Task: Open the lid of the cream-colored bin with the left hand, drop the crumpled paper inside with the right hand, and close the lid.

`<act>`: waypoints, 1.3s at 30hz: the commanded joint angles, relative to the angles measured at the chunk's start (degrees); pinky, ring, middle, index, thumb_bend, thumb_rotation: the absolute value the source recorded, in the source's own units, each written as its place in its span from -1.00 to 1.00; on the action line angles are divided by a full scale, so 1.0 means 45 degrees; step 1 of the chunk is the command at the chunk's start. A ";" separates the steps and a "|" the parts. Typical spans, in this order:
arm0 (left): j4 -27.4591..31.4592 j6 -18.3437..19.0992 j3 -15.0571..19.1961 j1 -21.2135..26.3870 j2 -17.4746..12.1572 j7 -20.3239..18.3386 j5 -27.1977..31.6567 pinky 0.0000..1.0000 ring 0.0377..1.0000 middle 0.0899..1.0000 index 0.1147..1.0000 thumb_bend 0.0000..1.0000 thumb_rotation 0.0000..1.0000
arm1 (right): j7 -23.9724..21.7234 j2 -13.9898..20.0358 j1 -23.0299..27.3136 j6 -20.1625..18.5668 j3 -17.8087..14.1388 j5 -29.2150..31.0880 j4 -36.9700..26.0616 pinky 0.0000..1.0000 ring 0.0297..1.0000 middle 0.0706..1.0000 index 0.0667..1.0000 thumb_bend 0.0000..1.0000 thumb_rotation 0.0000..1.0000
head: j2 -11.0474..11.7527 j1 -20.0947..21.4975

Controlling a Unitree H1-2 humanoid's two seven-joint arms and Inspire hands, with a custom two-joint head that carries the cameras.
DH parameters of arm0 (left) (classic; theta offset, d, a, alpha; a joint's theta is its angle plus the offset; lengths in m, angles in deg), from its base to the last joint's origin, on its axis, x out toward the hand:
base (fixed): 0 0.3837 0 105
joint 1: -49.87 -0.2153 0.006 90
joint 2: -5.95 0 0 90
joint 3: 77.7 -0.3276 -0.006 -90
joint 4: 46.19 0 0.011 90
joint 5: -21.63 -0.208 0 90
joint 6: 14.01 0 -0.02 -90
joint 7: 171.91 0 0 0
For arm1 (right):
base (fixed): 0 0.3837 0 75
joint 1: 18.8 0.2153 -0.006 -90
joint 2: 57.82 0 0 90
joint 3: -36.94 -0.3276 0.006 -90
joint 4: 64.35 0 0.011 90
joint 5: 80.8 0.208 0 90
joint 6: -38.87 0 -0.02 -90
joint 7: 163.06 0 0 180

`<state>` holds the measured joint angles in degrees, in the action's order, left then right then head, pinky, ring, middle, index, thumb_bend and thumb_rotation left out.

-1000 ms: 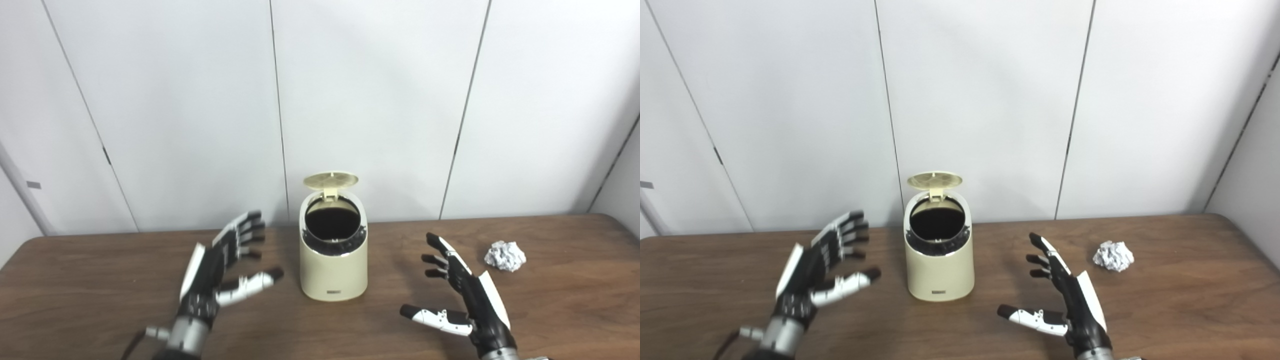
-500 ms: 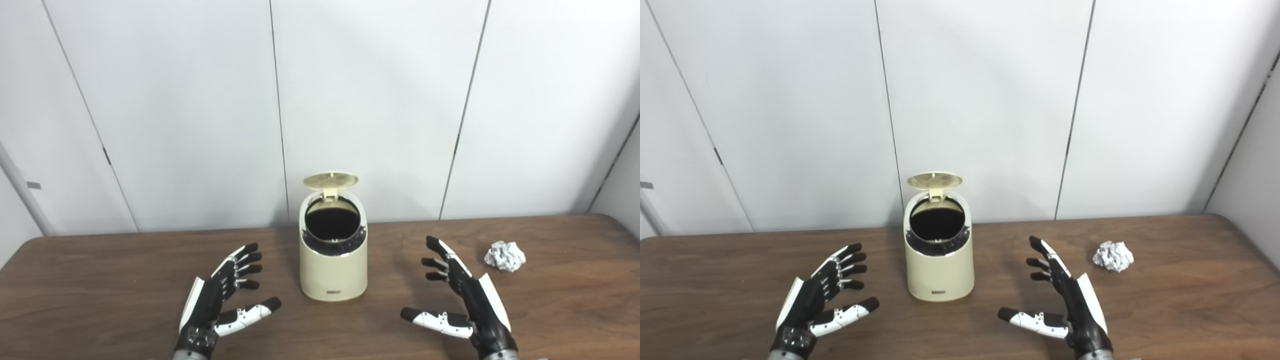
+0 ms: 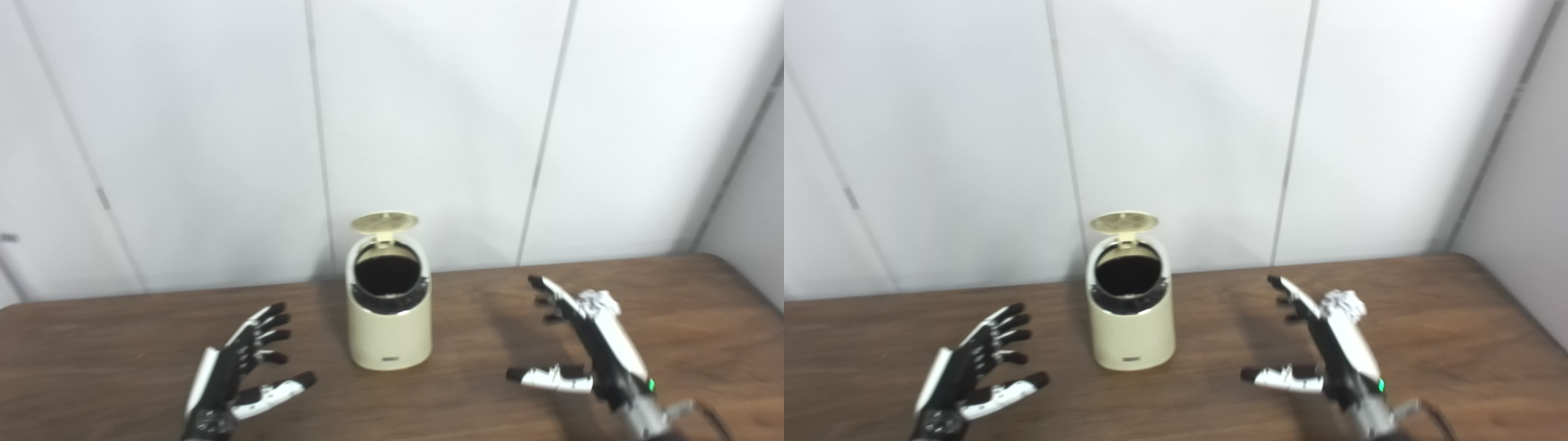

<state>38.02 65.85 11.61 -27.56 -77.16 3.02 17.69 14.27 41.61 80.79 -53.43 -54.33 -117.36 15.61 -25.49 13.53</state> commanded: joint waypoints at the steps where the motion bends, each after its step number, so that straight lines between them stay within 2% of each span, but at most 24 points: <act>1: 0.0487 -0.0062 0.0088 0.0298 -0.0156 -0.0014 0.0133 0.24 0.54 0.64 0.77 0.70 -0.74 | -0.0874 0.0691 0.0653 -0.1088 0.0123 -0.1396 -0.0906 0.51 0.68 0.79 0.71 0.76 -0.34 | 0.0046 0.0151; 5: 0.0557 0.0037 0.0134 0.0257 -0.0211 -0.0034 0.0084 0.30 0.57 0.65 0.78 0.67 -0.77 | -0.2512 0.1351 0.1197 -0.2898 0.0450 -0.3538 -0.1842 0.50 0.65 0.76 0.65 0.81 -0.44 | 0.0167 0.0660; 6: 0.0536 0.0018 0.0143 0.0253 -0.0241 -0.0058 0.0090 0.32 0.58 0.66 0.78 0.66 -0.79 | -0.2906 0.1477 0.1395 -0.3215 0.0505 -0.3972 -0.2003 0.44 0.61 0.74 0.62 0.82 -0.52 | 0.0207 0.0845; 8: 0.0454 -0.0030 0.0151 0.0263 -0.0311 -0.0106 0.0090 0.35 0.60 0.67 0.80 0.63 -0.81 | -0.3473 0.1687 0.1739 -0.3546 0.0518 -0.4451 -0.2135 0.32 0.58 0.70 0.57 0.85 -0.65 | 0.0252 0.1110; 9: 0.0414 -0.0051 0.0156 0.0270 -0.0349 -0.0130 0.0093 0.36 0.61 0.68 0.80 0.63 -0.82 | -0.3748 0.1751 0.1871 -0.3682 0.0509 -0.4633 -0.2178 0.28 0.57 0.68 0.55 0.87 -0.65 | 0.0285 0.1264; 11: 0.0367 -0.0085 0.0164 0.0276 -0.0408 -0.0162 0.0114 0.38 0.62 0.70 0.81 0.61 -0.83 | -0.4332 0.1839 0.2130 -0.3958 0.0470 -0.4962 -0.2232 0.25 0.57 0.67 0.55 0.88 -0.64 | 0.0373 0.1457; 14: 0.0304 -0.0155 0.0183 0.0294 -0.0506 -0.0253 0.0271 0.38 0.62 0.69 0.82 0.57 -0.87 | -0.5274 0.1970 0.2570 -0.4434 0.0478 -0.5412 -0.2198 0.23 0.56 0.67 0.55 0.86 -0.77 | 0.0358 0.1675; 20: 0.0243 -0.0255 0.0256 0.0294 -0.0647 -0.0324 0.0399 0.40 0.63 0.71 0.81 0.49 -0.93 | -0.6614 0.2565 0.3640 -0.4317 0.1021 -0.6006 -0.1543 0.21 0.55 0.70 0.61 0.82 -0.77 | 0.0343 0.1924; 25: 0.0267 -0.0239 0.0266 0.0288 -0.0660 -0.0432 0.0394 0.40 0.63 0.71 0.81 0.47 -0.99 | -0.7407 0.2851 0.4666 -0.4178 0.1527 -0.5750 -0.0485 0.26 0.52 0.71 0.63 0.83 -0.77 | 0.0337 0.2005; 30: 0.0375 -0.0111 0.0235 0.0264 -0.0645 -0.0407 0.0256 0.39 0.62 0.70 0.82 0.47 -0.97 | -0.8076 0.2823 0.5564 -0.4342 0.1925 -0.5366 0.0782 0.15 0.52 0.72 0.62 0.78 -0.81 | 0.0322 0.1998; 33: 0.0471 0.0024 0.0235 0.0215 -0.0640 -0.0428 0.0285 0.40 0.62 0.70 0.82 0.46 -1.00 | -0.8094 0.2766 0.5963 -0.4378 0.2168 -0.5242 0.1637 0.15 0.53 0.74 0.62 0.78 -0.82 | 0.0307 0.2009; 36: 0.0554 0.0095 0.0223 0.0168 -0.0641 -0.0440 0.0281 0.40 0.64 0.71 0.83 0.46 -1.00 | -0.8039 0.2709 0.6284 -0.4390 0.2380 -0.5088 0.2358 0.27 0.56 0.75 0.64 0.79 -0.81 | 0.0265 0.1985; 39: 0.0642 0.0142 0.0233 0.0118 -0.0650 -0.0464 0.0329 0.39 0.63 0.71 0.82 0.46 -1.00 | -0.7779 0.2637 0.6476 -0.4201 0.2480 -0.4651 0.3020 0.26 0.57 0.77 0.64 0.78 -0.83 | 0.0197 0.1931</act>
<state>38.55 67.06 12.27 -27.97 -79.19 0.81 19.02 -22.76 52.24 106.57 -73.10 -42.69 -139.28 29.19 -24.52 22.15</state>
